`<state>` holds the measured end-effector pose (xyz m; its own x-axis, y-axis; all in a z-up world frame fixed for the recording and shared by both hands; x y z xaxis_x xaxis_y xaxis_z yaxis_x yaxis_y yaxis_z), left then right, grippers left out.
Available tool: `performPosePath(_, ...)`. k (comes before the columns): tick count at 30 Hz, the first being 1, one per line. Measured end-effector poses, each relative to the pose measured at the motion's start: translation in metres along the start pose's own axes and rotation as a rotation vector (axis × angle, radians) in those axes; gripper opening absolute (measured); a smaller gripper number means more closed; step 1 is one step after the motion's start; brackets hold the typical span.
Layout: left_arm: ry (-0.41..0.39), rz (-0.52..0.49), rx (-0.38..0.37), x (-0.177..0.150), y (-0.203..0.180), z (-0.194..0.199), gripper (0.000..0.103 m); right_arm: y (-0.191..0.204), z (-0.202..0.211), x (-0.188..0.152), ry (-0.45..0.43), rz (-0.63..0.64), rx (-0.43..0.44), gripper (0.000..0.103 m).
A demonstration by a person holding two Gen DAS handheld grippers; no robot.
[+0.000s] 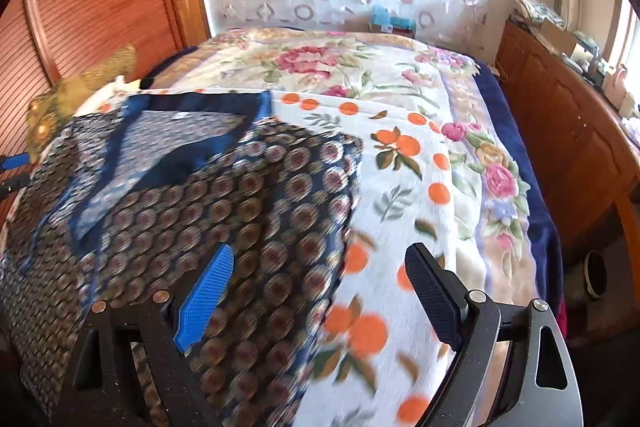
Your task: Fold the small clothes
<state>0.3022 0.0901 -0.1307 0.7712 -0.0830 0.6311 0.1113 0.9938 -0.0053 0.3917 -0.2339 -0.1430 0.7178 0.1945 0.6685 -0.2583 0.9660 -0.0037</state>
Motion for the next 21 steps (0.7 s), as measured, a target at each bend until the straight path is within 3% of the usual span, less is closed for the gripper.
performPosePath(10, 0.034, 0.026, -0.04, 0.014, 0.019, -0.045, 0.073, -0.01, -0.061, 0.027, 0.067, -0.015, 0.006, 0.087)
performPosePath(16, 0.067, 0.041, -0.021, 0.019, 0.026, -0.059, 0.069, -0.009, -0.065, 0.033, 0.06, 0.009, -0.006, 0.087)
performPosePath(19, 0.076, 0.045, -0.02, 0.02, 0.026, -0.064, 0.069, -0.006, -0.064, 0.034, 0.043, 0.029, 0.005, 0.074)
performPosePath(21, 0.081, 0.043, -0.017, 0.023, 0.024, -0.066, 0.069, -0.006, -0.064, 0.034, 0.041, 0.032, 0.013, 0.059)
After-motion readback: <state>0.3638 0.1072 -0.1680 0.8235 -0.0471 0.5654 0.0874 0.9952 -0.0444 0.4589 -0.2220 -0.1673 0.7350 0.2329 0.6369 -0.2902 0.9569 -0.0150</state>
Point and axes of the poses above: each gripper's, at about its wrist camera, not at the fingertips, and z roughly against the way its jaws point, y to its left, x to its top, the point moved 9 cm from there along -z, roughly the way its jaws point, and after that the axes turned 2 degrees about y, right-handed, at the moved point
